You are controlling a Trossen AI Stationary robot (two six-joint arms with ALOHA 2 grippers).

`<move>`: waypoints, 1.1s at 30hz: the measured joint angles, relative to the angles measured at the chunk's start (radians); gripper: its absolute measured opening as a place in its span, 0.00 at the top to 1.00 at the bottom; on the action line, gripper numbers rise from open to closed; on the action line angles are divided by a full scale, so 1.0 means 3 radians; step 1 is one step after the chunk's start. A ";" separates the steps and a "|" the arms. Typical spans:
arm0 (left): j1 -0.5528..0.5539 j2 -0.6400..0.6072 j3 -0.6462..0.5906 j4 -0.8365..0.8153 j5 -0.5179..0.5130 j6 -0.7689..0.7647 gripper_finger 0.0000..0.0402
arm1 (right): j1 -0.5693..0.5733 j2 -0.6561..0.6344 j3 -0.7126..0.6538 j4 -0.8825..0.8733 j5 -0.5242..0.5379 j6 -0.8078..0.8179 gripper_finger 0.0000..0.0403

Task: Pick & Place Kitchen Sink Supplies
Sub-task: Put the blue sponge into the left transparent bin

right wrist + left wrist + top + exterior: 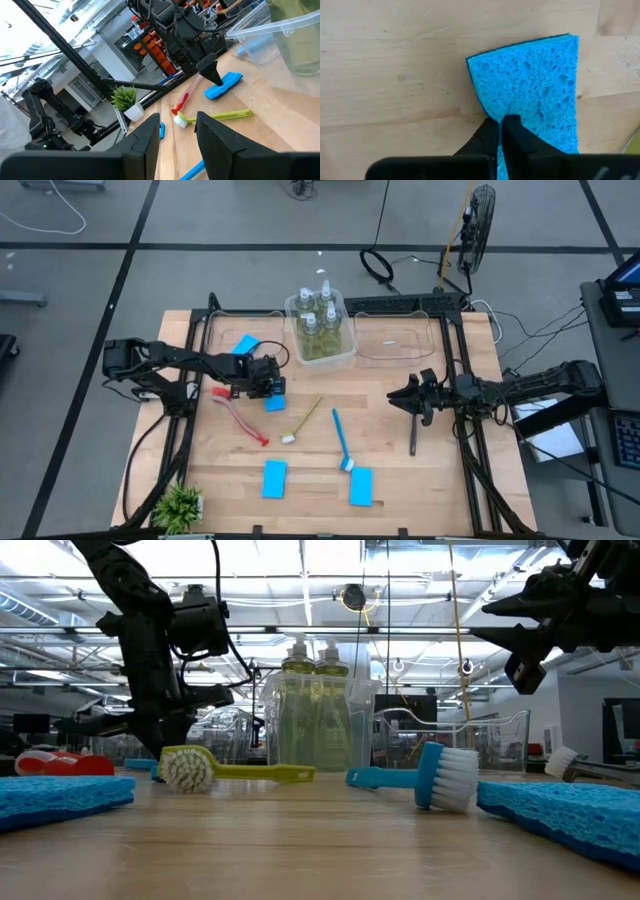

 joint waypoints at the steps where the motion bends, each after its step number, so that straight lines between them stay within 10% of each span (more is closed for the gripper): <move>1: -0.0017 0.0000 -0.0001 -0.0003 -0.0004 0.0017 0.98 | 0.0000 0.0000 0.0001 0.0000 0.0001 -0.0002 0.72; 33: -0.0153 -0.1371 0.0028 -0.0040 -0.0436 0.0133 1.00 | 0.0001 -0.0734 0.0006 0.0240 -0.0195 -0.0193 0.72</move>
